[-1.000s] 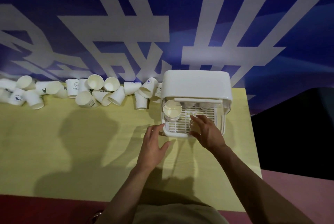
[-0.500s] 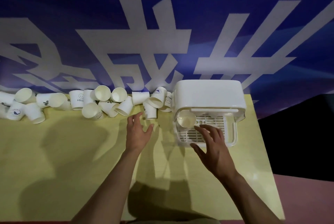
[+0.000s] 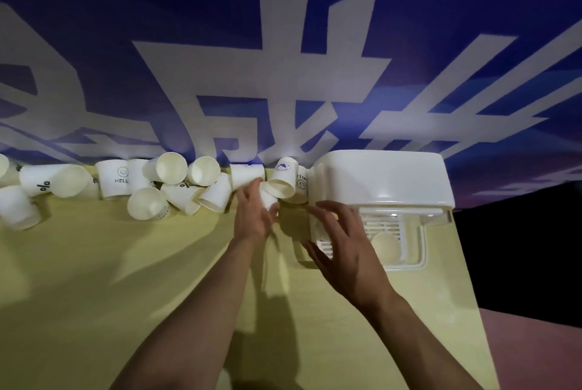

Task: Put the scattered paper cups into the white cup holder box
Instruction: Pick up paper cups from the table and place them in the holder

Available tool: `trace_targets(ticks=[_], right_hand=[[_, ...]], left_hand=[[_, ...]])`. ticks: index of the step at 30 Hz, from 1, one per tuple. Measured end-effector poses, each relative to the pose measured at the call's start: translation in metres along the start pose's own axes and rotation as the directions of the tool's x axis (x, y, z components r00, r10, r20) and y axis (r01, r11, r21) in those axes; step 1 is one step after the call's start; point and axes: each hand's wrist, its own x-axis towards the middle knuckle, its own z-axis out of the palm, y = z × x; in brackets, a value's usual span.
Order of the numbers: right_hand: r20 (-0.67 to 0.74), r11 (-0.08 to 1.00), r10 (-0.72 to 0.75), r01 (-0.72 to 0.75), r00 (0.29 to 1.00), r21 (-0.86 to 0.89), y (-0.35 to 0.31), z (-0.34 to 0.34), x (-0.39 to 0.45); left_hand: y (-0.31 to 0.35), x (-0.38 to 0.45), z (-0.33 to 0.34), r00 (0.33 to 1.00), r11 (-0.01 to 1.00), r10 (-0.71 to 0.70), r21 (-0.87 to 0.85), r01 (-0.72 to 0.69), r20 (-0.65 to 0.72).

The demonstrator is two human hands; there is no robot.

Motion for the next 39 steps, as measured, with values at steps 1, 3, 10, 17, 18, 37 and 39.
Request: trace_targets(ticks=[1,3,10,17,18,37,39], right_hand=[[0.007,1.000,-0.019,0.019,1.000,-0.004,-0.004,0.002,0.009],[0.045,0.999,-0.046,0.047,0.998,-0.026,-0.010,0.010,0.028],[0.308,0.933,0.060,0.056,0.950,-0.356,-0.003,0.081,0.102],[0.355,0.894,0.185,-0.007,0.917,-0.447,0.009,0.125,0.125],[0.308,0.894,0.199,-0.043,0.930,-0.446,0.009,0.128,0.127],[0.171,0.925,0.227,-0.157,0.959,-0.345,-0.001,0.138,0.140],[0.127,0.942,0.195,-0.150,0.973,-0.300,-0.006,0.130,0.129]], left_hand=[[0.000,0.001,-0.001,1.000,1.000,-0.005,-0.010,0.005,0.006],[-0.002,-0.001,-0.007,1.000,1.000,-0.014,-0.026,0.014,-0.005],[-0.025,-0.036,-0.037,0.999,0.998,0.014,-0.064,-0.012,0.031],[-0.047,-0.077,-0.065,0.998,0.984,0.053,-0.172,-0.048,0.025],[-0.050,-0.081,-0.068,0.998,0.983,0.057,-0.175,-0.053,0.016],[-0.067,-0.132,-0.113,0.999,0.976,0.045,-0.214,-0.043,0.005],[-0.062,-0.134,-0.117,0.998,0.978,0.046,-0.203,-0.039,0.030]])
